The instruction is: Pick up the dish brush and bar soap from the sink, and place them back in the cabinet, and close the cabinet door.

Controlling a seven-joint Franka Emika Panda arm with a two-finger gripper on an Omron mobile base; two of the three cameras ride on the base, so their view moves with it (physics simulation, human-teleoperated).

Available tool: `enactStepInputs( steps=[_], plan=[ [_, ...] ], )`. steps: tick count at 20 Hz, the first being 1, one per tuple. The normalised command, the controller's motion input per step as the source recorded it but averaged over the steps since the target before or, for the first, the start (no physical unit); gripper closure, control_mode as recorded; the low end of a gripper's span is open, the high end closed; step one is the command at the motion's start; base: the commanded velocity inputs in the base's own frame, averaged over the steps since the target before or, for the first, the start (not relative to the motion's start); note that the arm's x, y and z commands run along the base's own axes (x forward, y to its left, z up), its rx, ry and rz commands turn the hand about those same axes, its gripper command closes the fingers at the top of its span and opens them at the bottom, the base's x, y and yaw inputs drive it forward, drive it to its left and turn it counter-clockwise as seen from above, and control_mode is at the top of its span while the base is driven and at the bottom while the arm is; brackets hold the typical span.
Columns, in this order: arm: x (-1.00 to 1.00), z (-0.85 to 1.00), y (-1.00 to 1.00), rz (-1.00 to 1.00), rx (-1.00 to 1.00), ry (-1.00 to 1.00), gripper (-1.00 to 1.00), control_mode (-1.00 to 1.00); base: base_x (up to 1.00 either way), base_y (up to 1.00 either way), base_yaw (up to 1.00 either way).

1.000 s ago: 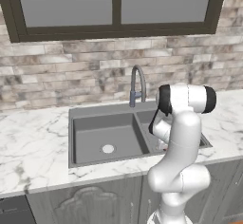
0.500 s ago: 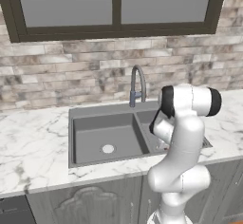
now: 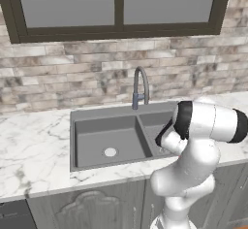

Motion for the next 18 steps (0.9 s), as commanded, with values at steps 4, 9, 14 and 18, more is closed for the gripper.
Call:
enactStepInputs(
  steps=[4,9,14,18],
  plan=[
    [-0.02,0.93,-0.01,0.00,0.00,0.00,1.00,-1.00,0.00,0.00,0.00],
    [0.08,0.96,-0.05,0.00,0.03,0.02,1.00,-1.00,0.00,0.00,0.00],
    [0.14,0.98,0.00,0.00,0.02,0.07,1.00,-1.00,0.00,0.00,0.00],
    [0.01,0.90,0.00,0.00,0.00,0.09,1.00,-1.00,0.00,0.00,0.00]
  ],
)
